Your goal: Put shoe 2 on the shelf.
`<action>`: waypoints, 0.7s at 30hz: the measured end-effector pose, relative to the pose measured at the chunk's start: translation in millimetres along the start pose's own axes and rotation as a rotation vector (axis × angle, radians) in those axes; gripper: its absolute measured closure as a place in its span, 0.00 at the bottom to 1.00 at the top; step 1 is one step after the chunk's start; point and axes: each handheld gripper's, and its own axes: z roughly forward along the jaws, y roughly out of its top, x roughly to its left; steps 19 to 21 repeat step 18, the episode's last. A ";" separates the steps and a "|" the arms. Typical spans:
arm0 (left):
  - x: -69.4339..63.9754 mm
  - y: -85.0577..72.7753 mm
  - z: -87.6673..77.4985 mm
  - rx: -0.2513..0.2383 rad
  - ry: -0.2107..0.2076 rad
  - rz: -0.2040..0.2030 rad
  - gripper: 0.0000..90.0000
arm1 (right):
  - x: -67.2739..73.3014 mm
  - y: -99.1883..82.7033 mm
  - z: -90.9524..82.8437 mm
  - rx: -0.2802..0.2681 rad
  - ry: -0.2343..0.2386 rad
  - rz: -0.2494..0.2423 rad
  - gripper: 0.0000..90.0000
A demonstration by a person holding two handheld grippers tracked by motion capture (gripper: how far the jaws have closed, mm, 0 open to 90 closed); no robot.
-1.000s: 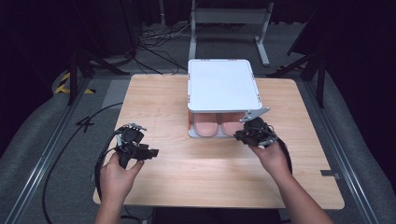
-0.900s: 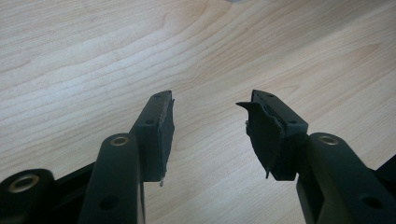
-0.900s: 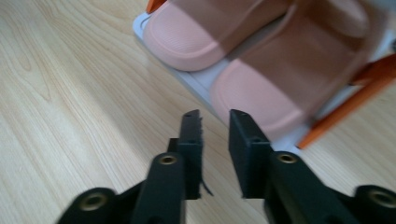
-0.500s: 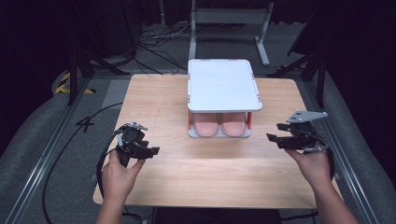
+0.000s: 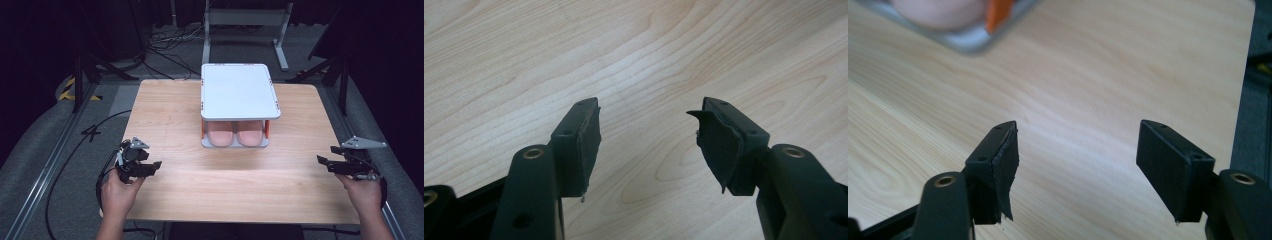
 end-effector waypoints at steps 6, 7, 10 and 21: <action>14.2 -10.4 9.9 -0.012 0.025 -0.080 0.47 | -8.9 -33.0 25.0 0.023 -0.017 0.021 0.37; 17.5 -12.7 11.8 -0.019 0.018 -0.100 0.47 | -8.4 -35.6 28.7 0.030 -0.017 0.018 0.37; 22.6 -17.6 16.0 -0.035 0.015 -0.119 0.47 | -6.8 -36.4 33.6 0.027 -0.015 0.018 0.36; 28.8 -26.5 18.1 -0.057 0.039 -0.119 0.44 | -3.9 -35.9 43.3 0.003 -0.025 0.032 0.26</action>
